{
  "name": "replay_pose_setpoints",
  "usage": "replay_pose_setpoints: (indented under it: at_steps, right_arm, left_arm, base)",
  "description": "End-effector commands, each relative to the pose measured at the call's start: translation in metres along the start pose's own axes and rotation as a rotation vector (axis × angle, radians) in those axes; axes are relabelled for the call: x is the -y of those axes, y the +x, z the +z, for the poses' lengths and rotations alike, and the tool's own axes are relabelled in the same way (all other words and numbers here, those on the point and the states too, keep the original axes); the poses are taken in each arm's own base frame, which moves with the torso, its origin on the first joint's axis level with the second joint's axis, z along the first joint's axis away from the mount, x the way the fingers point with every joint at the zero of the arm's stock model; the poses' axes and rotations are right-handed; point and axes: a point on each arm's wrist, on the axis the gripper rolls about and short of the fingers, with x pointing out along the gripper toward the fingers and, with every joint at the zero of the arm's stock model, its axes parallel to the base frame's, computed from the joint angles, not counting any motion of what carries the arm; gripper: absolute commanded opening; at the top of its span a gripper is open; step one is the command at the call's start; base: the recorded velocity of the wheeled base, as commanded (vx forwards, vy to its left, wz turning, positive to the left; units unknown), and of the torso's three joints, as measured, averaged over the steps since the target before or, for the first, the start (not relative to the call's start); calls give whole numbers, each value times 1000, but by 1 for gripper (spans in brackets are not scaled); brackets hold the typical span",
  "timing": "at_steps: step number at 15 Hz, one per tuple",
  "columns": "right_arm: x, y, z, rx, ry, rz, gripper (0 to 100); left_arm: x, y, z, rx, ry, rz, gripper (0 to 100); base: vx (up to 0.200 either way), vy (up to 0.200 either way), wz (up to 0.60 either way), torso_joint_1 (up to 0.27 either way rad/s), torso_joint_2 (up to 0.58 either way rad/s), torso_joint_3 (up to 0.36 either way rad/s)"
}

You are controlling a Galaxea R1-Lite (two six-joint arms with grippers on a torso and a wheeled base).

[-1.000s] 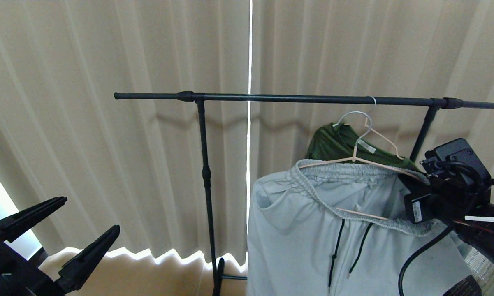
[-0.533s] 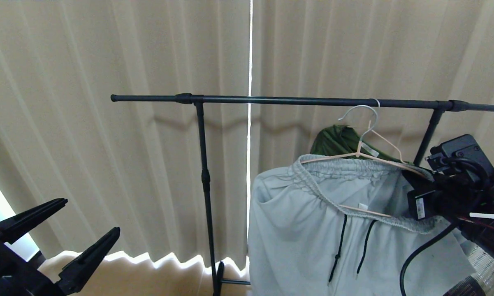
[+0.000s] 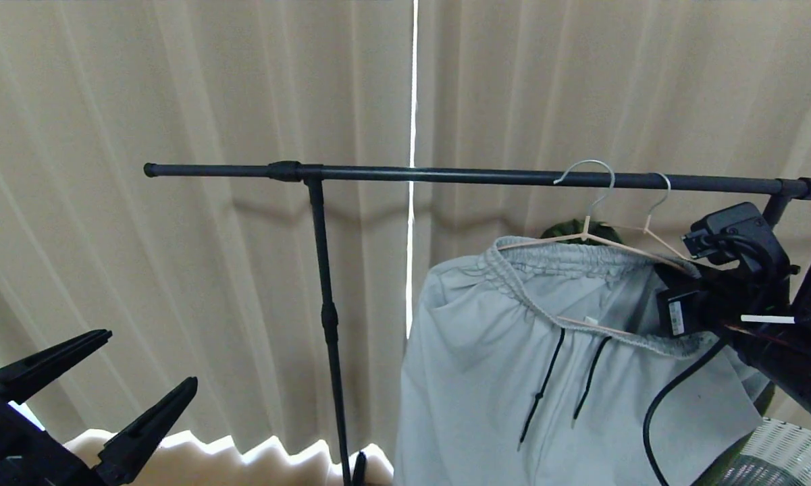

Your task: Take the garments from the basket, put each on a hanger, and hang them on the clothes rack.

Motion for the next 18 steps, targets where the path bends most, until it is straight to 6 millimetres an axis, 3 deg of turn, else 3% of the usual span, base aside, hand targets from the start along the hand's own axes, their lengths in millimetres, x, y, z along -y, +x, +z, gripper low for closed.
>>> replay_pose_setpoints:
  at_steps: [1,6,7,10,18]
  right_arm:
    - [2,23,0,-24,1,-36,0]
    - [-6,71,6,-58,1,-142,0]
    - [-6,73,6,-60,1,-145,0]
    - [-19,107,-3,-107,-14,-201,0]
    - [-28,111,-12,-150,-39,-181,0]
  left_arm:
    - [0,-4,1,19,3,0,100]
    - [0,-4,2,25,19,4,100]
    - [0,-4,2,25,19,2,100]
    - [0,-5,2,28,19,3,100]
    - [0,-5,2,25,19,2,100]
  base:
    - [0,0,0,0,0,0]
    - [0,0,0,0,0,0]
    - [0,0,0,0,0,0]
    - [0,0,0,0,0,0]
    - [0,0,0,0,0,0]
